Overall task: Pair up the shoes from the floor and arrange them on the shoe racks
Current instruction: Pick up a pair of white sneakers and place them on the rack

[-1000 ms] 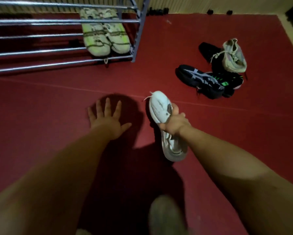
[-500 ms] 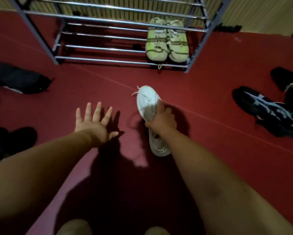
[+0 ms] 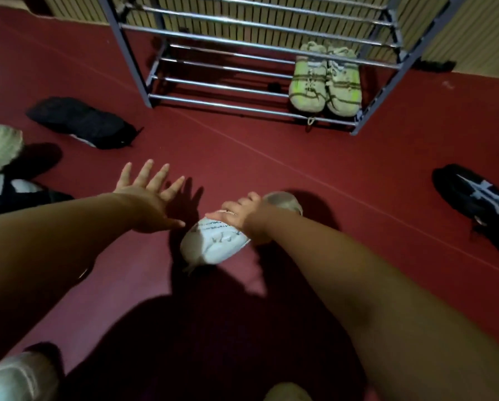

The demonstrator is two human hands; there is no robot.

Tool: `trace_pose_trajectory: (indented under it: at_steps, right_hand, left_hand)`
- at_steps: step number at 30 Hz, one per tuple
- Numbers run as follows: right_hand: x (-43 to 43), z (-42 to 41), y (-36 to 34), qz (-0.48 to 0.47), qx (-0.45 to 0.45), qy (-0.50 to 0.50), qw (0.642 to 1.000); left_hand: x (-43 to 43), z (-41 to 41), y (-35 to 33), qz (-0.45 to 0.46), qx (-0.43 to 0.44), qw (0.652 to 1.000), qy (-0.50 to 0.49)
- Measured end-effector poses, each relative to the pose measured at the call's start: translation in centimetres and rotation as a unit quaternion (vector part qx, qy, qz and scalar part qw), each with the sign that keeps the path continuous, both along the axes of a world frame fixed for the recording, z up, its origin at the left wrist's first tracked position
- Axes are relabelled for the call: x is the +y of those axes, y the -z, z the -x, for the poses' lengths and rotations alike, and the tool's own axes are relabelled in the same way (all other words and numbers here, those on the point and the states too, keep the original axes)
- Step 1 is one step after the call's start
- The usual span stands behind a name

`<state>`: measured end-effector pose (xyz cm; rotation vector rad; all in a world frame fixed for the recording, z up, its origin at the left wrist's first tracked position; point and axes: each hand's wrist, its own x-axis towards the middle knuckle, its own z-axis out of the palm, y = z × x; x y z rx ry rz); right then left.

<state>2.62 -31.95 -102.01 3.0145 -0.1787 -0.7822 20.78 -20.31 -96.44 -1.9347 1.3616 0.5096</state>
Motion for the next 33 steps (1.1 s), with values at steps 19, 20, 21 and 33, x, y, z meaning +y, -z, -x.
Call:
trace_pose_trajectory:
  at_steps: [19,20,21,33]
  right_hand:
    - [2.9,-14.1,-2.4,0.009,0.099,0.182,0.978]
    - [3.2,-15.9,-1.8,0.003,0.091,0.185,0.978]
    - [3.8,-17.8,-1.2,-0.006,0.086,0.188,0.978]
    - [9.8,-30.0,2.4,-0.249,-0.076,0.364,0.894]
  left_hand:
    - [2.8,-13.2,2.8,0.086,0.068,0.991,-0.080]
    - [3.5,-14.3,3.0,0.096,0.061,0.990,-0.079]
    - [4.4,-15.5,3.1,0.113,0.055,0.989,-0.082]
    - [14.9,-28.3,3.9,0.218,-0.004,0.915,-0.341]
